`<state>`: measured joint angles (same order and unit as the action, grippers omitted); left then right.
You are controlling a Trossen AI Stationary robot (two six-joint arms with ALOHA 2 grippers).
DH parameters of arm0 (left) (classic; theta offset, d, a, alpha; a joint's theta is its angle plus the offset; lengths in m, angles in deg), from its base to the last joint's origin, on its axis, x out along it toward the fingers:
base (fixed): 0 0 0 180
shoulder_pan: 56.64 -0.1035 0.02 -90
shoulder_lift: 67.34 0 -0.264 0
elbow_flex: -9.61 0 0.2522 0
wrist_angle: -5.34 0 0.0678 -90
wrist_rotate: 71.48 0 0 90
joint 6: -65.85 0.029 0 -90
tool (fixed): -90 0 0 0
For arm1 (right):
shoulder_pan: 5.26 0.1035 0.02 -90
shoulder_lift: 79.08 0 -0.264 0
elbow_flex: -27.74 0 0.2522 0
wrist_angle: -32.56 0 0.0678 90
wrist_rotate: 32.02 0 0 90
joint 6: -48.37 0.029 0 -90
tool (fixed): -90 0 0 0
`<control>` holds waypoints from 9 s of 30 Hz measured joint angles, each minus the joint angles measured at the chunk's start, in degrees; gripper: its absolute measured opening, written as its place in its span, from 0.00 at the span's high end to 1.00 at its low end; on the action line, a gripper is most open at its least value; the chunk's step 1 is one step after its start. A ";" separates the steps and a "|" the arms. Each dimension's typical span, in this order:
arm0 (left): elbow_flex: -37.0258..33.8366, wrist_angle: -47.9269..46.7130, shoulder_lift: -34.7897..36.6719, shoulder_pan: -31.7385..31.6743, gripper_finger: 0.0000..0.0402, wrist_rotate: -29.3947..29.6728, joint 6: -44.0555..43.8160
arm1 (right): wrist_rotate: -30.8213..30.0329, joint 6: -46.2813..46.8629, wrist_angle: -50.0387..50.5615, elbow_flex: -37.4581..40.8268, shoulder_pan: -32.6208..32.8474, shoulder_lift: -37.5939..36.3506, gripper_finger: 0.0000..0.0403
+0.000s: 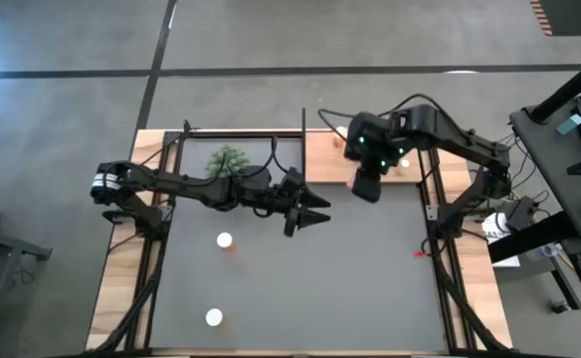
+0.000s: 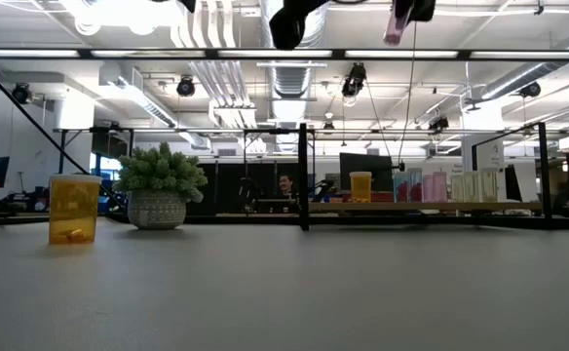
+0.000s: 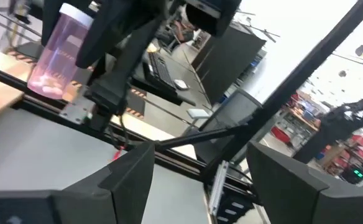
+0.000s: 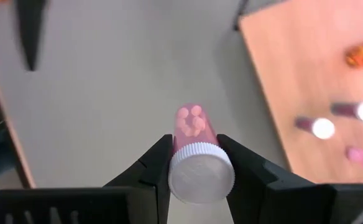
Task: Pick and place medicine bottles onto shelf by color
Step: Put the pink pill bottle on the shelf aligned with the other pink pill bottles, then put the bottom orange pill bottle on the shelf aligned with the other orange pill bottle
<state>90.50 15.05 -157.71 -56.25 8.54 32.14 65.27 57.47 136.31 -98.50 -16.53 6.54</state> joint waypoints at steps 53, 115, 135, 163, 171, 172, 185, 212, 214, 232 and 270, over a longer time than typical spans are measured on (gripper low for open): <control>-0.61 -2.99 0.31 -15.04 0.40 -10.77 1.20 | -9.86 -23.92 -25.92 51.46 -30.20 -7.97 0.74; -0.52 -2.95 0.28 -17.29 0.40 -7.52 1.60 | -9.86 -32.09 -33.22 54.26 -31.91 -7.53 0.69; -0.55 -2.97 0.28 -17.29 0.40 -7.52 1.60 | -10.34 -28.48 -31.15 50.50 -31.91 -7.53 0.56; -0.83 -10.56 0.42 -13.83 0.40 -14.92 -3.62 | -9.90 -2.31 -26.54 27.34 -13.12 -7.64 0.58; -0.86 -11.62 0.46 -8.17 0.40 -12.99 -4.47 | -10.29 1.50 -27.67 27.47 -2.46 -7.64 0.58; -0.82 -11.63 0.48 -7.54 0.40 -12.08 -4.98 | -10.29 1.55 -27.67 27.47 -1.27 -7.64 0.58; -0.85 -14.33 0.50 4.27 0.40 -5.53 -23.07 | -10.34 3.79 -27.96 27.49 14.59 -7.64 0.58; -0.68 -59.82 0.52 40.14 0.40 -6.62 -74.37 | -10.43 -0.17 -30.85 29.41 18.89 -7.57 0.58; -0.68 -62.60 0.52 41.56 0.40 -5.60 -76.80 | -10.43 -0.20 -31.06 29.41 18.89 -7.55 0.58; -0.58 -69.17 -2.62 45.85 0.40 6.09 -87.73 | -10.42 -2.28 -32.27 29.41 18.86 -7.53 0.58; 4.85 -76.46 -8.65 45.85 0.40 7.05 -90.47 | -10.47 2.75 -28.27 29.48 18.86 -7.55 0.58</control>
<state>95.35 -61.42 -166.36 -10.40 15.59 -58.33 54.80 60.22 108.04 -69.02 2.34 -1.01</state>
